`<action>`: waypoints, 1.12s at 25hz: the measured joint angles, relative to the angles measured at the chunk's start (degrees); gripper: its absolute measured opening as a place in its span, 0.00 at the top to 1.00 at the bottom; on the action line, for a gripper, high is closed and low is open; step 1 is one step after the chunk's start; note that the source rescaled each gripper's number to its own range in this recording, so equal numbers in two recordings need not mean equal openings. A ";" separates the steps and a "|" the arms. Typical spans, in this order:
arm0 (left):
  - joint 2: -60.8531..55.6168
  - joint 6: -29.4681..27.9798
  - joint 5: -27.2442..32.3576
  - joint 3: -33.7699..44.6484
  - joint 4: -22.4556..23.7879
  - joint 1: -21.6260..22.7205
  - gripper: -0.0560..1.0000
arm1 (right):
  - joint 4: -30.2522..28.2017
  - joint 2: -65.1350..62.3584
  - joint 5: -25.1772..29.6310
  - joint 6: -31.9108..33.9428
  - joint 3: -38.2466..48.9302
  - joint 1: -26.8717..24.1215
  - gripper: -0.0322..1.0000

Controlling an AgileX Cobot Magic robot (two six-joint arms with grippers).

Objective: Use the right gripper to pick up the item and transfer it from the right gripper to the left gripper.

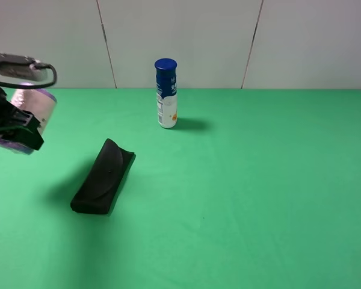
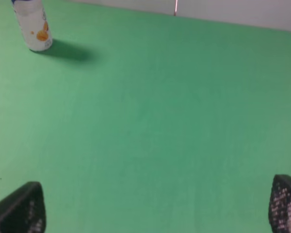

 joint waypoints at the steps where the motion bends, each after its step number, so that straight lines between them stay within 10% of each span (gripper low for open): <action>1: 1.37 0.00 0.00 -0.68 0.00 0.00 0.94 | 0.00 0.00 0.00 0.00 0.00 0.00 0.00; 28: 26.90 2.77 3.86 -19.59 0.72 0.00 0.94 | 0.00 0.00 0.00 0.00 0.00 0.00 0.00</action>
